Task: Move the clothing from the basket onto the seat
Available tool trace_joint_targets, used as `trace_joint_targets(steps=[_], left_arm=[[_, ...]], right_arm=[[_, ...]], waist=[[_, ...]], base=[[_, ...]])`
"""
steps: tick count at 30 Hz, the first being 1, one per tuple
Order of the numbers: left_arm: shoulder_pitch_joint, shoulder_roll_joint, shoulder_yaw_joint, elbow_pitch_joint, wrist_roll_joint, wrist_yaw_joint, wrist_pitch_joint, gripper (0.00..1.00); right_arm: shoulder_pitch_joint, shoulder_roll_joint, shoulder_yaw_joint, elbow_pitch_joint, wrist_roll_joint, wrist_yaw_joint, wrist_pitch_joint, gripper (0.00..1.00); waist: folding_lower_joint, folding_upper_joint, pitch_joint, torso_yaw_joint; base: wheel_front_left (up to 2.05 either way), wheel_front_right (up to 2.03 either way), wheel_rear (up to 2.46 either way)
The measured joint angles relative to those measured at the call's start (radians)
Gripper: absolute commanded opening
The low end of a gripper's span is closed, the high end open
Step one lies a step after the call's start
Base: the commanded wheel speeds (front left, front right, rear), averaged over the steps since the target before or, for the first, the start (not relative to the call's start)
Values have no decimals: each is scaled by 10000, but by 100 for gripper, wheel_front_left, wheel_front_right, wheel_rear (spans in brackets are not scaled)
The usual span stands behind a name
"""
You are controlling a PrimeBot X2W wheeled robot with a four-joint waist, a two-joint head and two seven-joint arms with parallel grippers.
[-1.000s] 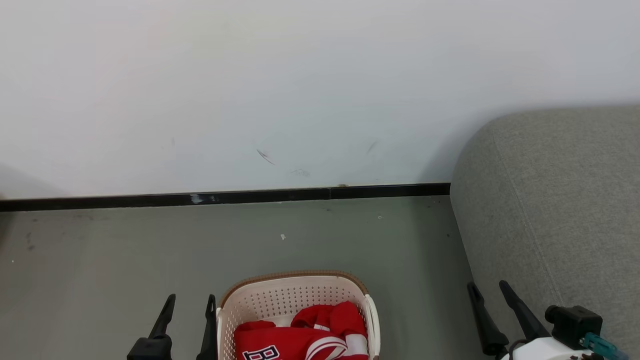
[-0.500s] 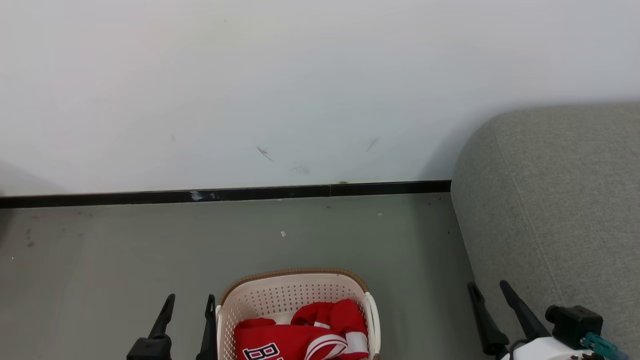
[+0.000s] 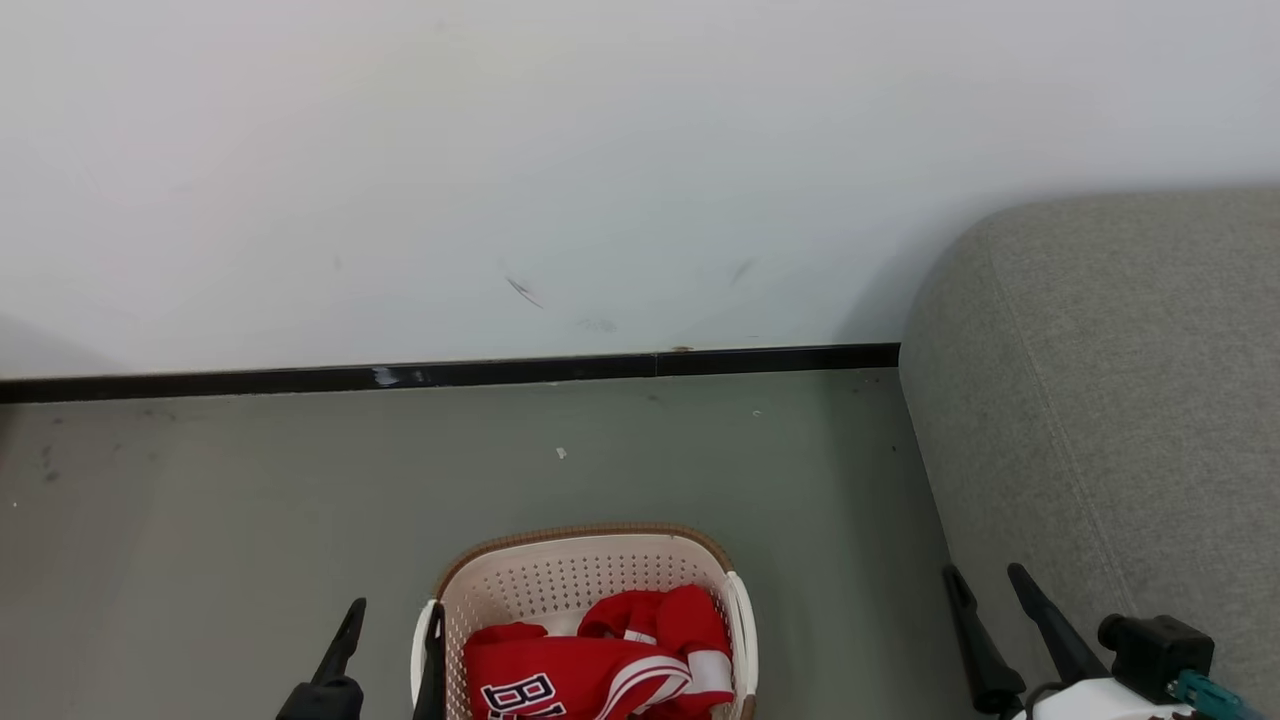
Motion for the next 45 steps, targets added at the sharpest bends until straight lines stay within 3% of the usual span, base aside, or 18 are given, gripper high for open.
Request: trace_joint_targets(steps=[22, 45], left_arm=[[-665, 512, -504, 546, 765, -355, 0, 100], [-3092, 690, -1544, 1720, 1703, -1076, 107, 100]], right_arm=[[-15, 13, -360, -767, -102, 0, -15, 100], [-1308, 12, -426, -1879, -90, 0, -27, 100]], waist=[[-1, 0, 1089, -268], [-1, 0, 3522, -897]], base=[[0, 0, 0], [0, 0, 0]])
